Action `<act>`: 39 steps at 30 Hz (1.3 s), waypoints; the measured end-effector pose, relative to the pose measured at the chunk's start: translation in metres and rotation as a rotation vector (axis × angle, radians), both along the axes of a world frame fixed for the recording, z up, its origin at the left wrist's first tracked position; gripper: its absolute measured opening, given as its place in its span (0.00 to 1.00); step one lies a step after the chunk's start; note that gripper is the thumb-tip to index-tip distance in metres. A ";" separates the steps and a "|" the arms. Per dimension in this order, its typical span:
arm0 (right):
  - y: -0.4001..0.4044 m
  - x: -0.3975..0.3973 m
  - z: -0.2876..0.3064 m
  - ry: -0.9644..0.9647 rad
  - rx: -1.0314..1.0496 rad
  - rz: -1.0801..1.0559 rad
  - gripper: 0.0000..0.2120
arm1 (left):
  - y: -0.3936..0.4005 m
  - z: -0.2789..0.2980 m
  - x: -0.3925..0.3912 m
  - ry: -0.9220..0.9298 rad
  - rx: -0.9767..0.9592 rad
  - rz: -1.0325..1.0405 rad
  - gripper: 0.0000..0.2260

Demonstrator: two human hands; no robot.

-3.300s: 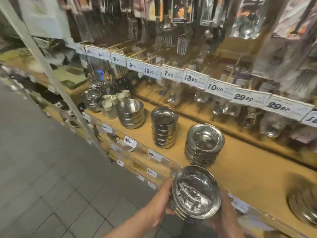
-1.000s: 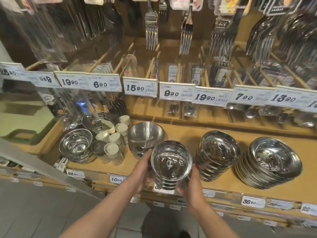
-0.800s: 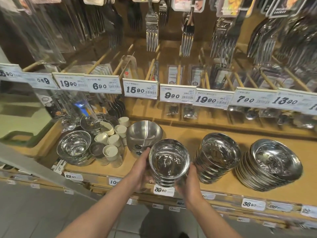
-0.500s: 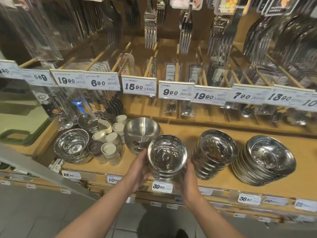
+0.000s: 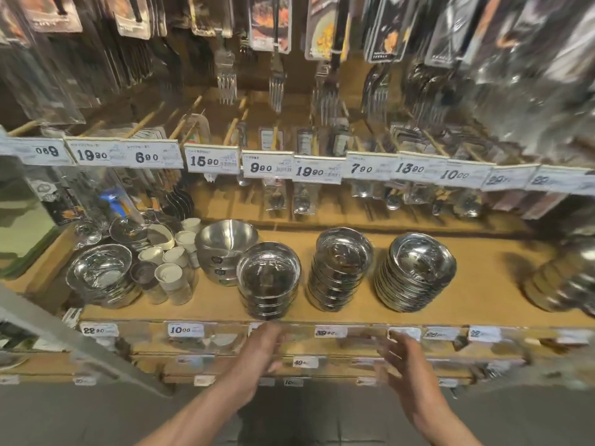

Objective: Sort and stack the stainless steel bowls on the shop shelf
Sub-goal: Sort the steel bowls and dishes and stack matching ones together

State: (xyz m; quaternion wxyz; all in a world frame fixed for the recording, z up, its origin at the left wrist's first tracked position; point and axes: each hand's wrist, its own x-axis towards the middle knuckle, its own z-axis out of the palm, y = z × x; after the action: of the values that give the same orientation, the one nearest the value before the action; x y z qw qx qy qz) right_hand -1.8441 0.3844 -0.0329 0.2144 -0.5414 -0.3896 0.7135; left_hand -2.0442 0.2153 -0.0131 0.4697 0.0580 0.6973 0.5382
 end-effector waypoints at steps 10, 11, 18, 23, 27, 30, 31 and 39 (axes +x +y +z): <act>0.063 0.185 0.062 0.031 0.134 -0.272 0.11 | 0.119 0.048 0.133 -0.005 0.087 -0.224 0.05; 0.065 0.208 0.067 0.015 0.137 -0.291 0.11 | 0.130 0.046 0.150 0.009 0.108 -0.259 0.06; 0.089 0.326 0.076 -0.057 0.021 -0.435 0.10 | 0.196 0.031 0.249 -0.045 0.082 -0.329 0.05; 0.103 0.346 0.055 -0.014 -0.062 -0.472 0.09 | 0.209 0.026 0.285 -0.060 0.052 -0.333 0.08; 0.126 0.351 0.042 -0.007 -0.120 -0.479 0.09 | 0.235 0.033 0.292 -0.023 0.002 -0.329 0.05; 0.152 0.352 0.033 -0.013 -0.121 -0.472 0.10 | 0.258 0.031 0.287 -0.058 0.055 -0.343 0.09; 0.163 0.351 0.030 -0.018 -0.121 -0.466 0.10 | 0.267 0.029 0.285 -0.056 0.055 -0.338 0.10; 0.257 0.306 0.017 -0.062 -0.079 -0.279 0.12 | 0.353 0.003 0.254 -0.026 0.071 -0.317 0.06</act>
State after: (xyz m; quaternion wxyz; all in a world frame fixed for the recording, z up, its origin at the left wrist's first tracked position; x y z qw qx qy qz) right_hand -1.5384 0.6414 -0.0157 0.2779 -0.6201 -0.2885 0.6745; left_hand -1.7906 0.5685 -0.0105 0.5552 0.1768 0.6541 0.4823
